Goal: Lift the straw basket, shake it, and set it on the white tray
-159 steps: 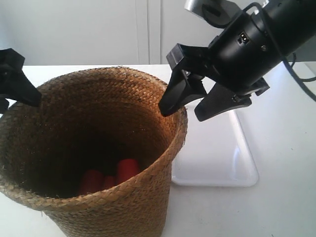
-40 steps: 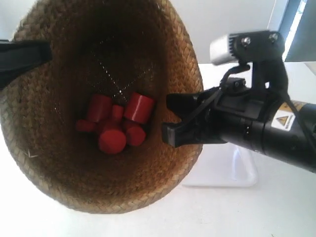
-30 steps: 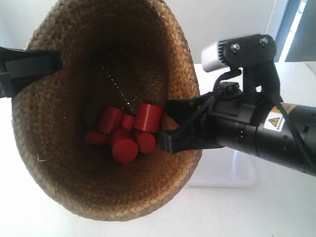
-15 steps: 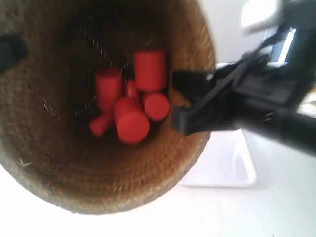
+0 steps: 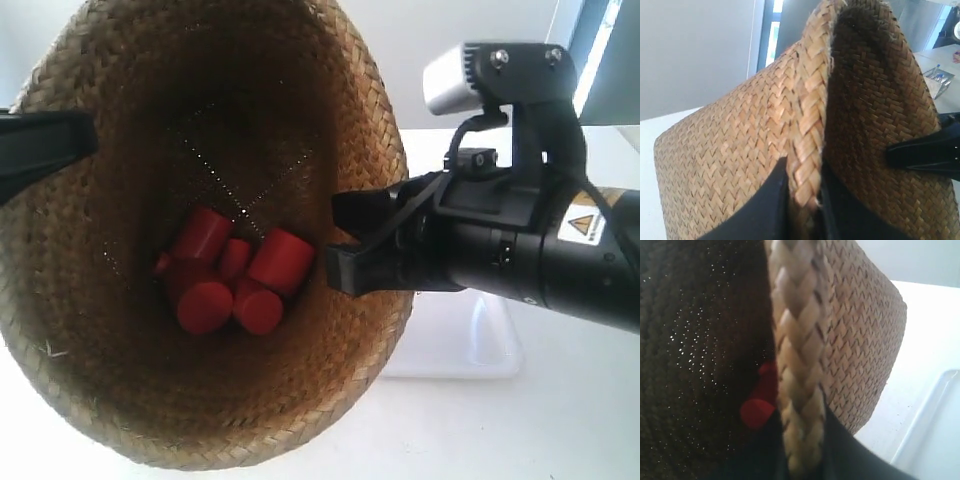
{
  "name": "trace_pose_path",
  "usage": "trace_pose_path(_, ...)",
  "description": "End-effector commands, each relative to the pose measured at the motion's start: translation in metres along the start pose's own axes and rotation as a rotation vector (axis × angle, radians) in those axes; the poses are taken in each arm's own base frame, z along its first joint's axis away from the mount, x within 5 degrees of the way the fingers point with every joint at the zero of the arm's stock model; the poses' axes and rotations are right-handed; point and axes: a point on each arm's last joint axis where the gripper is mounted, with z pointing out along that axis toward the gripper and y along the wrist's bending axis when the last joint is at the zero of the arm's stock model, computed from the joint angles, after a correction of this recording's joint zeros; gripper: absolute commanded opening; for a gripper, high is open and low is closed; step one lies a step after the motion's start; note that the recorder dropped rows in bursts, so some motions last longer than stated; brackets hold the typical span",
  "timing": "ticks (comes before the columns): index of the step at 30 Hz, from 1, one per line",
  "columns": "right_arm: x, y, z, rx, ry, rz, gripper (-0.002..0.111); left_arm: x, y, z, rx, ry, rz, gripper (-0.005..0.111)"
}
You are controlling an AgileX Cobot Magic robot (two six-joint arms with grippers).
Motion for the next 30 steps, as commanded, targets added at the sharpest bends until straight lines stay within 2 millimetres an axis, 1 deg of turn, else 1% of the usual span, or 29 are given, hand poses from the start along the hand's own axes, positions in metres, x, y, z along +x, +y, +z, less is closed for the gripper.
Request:
trace_pose_path(1,-0.010,0.006,-0.012,-0.033,-0.009,-0.016,0.000,-0.006,-0.020,-0.003,0.205,-0.004,-0.065,0.000)
trace_pose_path(2,-0.019,0.014,-0.024,-0.072,-0.015,0.001,0.000,-0.012,-0.030,-0.008,0.273,-0.022,-0.035,0.000)
trace_pose_path(3,-0.031,0.023,-0.041,-0.124,-0.061,0.016,0.000,-0.024,-0.047,-0.020,0.373,-0.069,0.036,0.000)
trace_pose_path(4,-0.043,0.031,-0.058,-0.166,-0.131,0.011,0.000,-0.032,-0.057,-0.029,0.417,-0.112,0.080,0.000)
trace_pose_path(5,-0.055,0.037,-0.078,-0.207,-0.232,-0.011,0.000,-0.042,-0.068,-0.041,0.434,-0.157,0.133,0.000)
trace_pose_path(6,-0.062,0.040,-0.094,-0.229,-0.327,-0.036,0.000,-0.048,-0.071,-0.048,0.376,-0.193,0.178,0.000)
trace_pose_path(7,-0.064,0.040,-0.101,-0.235,-0.381,-0.049,0.000,-0.050,-0.069,-0.051,0.308,-0.212,0.217,0.000)
trace_pose_path(8,-0.060,0.039,-0.096,-0.216,-0.396,-0.074,0.000,-0.047,-0.060,-0.047,0.214,-0.212,0.226,0.000)
trace_pose_path(9,-0.049,0.034,-0.078,-0.177,-0.367,-0.094,0.000,-0.035,-0.045,-0.037,0.145,-0.183,0.175,0.000)
trace_pose_path(10,-0.033,0.027,-0.053,-0.121,-0.312,-0.112,0.000,-0.025,-0.031,-0.026,0.095,-0.157,0.118,0.000)
trace_pose_path(11,-0.015,0.018,-0.026,-0.061,-0.241,-0.124,0.000,-0.011,-0.018,-0.013,0.083,-0.117,0.043,0.000)
trace_pose_path(12,-0.004,0.010,-0.010,-0.021,-0.187,-0.085,0.000,-0.001,-0.012,-0.003,0.125,-0.085,-0.010,0.000)
trace_pose_path(14,0.006,0.007,0.007,-0.004,-0.113,0.033,0.000,0.005,-0.017,0.004,0.262,-0.052,-0.042,0.000)
trace_pose_path(16,0.001,0.012,0.004,-0.030,-0.122,0.023,0.000,0.003,-0.023,0.002,0.317,-0.060,-0.024,0.000)
trace_pose_path(17,-0.002,0.016,0.000,-0.045,-0.138,-0.005,0.000,0.002,-0.024,0.000,0.311,-0.066,-0.020,0.000)
trace_pose_path(20,-0.008,0.016,-0.012,-0.053,-0.170,-0.047,0.000,0.002,-0.021,-0.001,0.246,-0.061,-0.007,0.000)
trace_pose_path(24,-0.006,0.018,-0.019,-0.076,-0.130,-0.058,0.000,0.003,-0.021,-0.001,0.254,-0.052,0.002,0.000)
trace_pose_path(28,-0.004,0.017,-0.017,-0.066,-0.136,-0.086,0.000,0.004,-0.016,0.001,0.208,-0.043,-0.003,0.000)
trace_pose_path(30,-0.005,0.018,-0.019,-0.073,-0.128,-0.076,0.000,0.004,-0.016,0.002,0.218,-0.039,-0.050,0.000)
